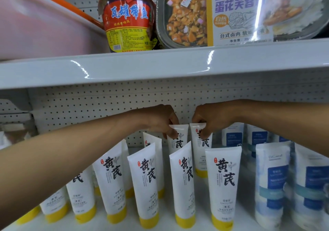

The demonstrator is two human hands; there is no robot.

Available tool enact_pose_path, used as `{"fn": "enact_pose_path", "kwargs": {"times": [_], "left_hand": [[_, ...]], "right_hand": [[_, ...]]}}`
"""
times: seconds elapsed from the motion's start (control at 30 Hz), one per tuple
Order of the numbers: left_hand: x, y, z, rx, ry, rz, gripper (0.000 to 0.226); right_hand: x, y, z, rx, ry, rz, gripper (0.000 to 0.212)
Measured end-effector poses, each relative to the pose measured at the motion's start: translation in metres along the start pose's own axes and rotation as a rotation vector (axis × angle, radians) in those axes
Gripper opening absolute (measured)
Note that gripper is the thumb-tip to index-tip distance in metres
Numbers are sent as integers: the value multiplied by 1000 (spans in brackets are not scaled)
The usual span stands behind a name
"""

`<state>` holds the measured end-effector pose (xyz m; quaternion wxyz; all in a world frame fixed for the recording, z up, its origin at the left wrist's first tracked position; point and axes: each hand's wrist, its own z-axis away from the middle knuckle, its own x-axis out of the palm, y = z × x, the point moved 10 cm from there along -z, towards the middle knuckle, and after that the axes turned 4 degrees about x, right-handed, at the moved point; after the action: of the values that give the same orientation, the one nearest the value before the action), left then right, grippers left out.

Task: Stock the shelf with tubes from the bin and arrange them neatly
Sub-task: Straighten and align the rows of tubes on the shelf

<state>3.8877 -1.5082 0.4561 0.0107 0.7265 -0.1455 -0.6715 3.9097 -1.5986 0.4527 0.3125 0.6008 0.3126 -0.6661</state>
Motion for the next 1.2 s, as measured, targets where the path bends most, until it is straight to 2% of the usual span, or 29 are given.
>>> {"fn": "enact_pose_path", "kwargs": {"times": [0.37,0.6,0.77,0.83,0.97,1.1,1.2], "left_hand": [[-1,6,2,16,34,-40,21],[1,5,3,11,4,-24,5],[1,7,3,21,-23,-17,18],[-9,7,8,33,4,38,24],[-45,6,30,125,119,200,22],[-53,-3,59,198,-10,293,24],[-41,-17,73,138,-130,272,27]], "right_hand": [[0,5,5,33,16,-5,27],[2,6,2,30,6,-21,23],[1,5,3,26,10,-23,17],[-4,3,5,16,33,-31,19],[-22,-2,10,-19,141,-109,31],[-33,-15,9,-68,169,-141,39],[-33,-24,2,-77,165,-124,38]]}}
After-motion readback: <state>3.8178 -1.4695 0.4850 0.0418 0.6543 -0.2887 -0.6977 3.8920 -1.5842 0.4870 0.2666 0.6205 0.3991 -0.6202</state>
